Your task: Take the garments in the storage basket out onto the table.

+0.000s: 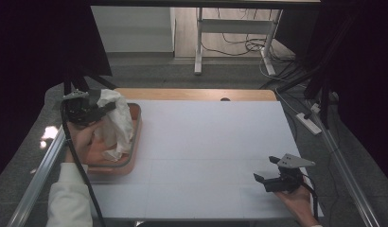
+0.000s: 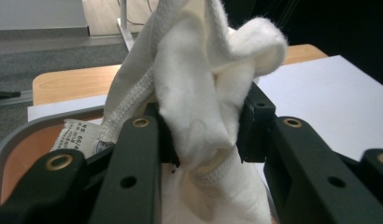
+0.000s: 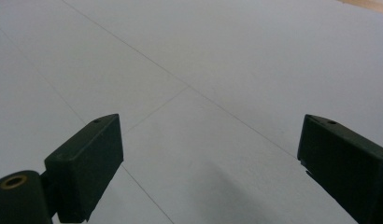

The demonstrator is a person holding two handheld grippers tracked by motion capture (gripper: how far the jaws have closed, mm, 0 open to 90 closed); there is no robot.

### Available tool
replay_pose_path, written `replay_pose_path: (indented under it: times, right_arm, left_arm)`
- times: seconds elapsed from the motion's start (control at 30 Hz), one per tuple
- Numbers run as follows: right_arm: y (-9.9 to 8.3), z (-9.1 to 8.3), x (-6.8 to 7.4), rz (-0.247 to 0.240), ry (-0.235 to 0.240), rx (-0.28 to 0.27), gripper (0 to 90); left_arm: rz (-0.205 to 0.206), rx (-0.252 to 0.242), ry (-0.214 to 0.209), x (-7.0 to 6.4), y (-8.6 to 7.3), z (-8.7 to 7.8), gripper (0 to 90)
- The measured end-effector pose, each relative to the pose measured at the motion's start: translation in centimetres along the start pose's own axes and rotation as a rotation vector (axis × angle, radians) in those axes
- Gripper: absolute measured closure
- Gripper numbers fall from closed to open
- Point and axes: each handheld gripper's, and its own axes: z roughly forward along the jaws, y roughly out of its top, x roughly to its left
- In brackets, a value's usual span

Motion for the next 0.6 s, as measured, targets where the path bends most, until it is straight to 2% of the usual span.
replay_pose_path:
  times: [0.27,0.6]
  right_arm:
    - [0.01,-0.09,0.01,-0.004,-0.006,-0.001,6.7]
    - [-0.02,-0.06,0.04,-0.005,-0.008,0.003,6.7]
  left_arm:
    - [-0.014,-0.033,-0.024,-0.24,0.27,-0.49,66.3]
    - [-0.011,-0.053,-0.035,-0.93,0.70,-0.90,66.2]
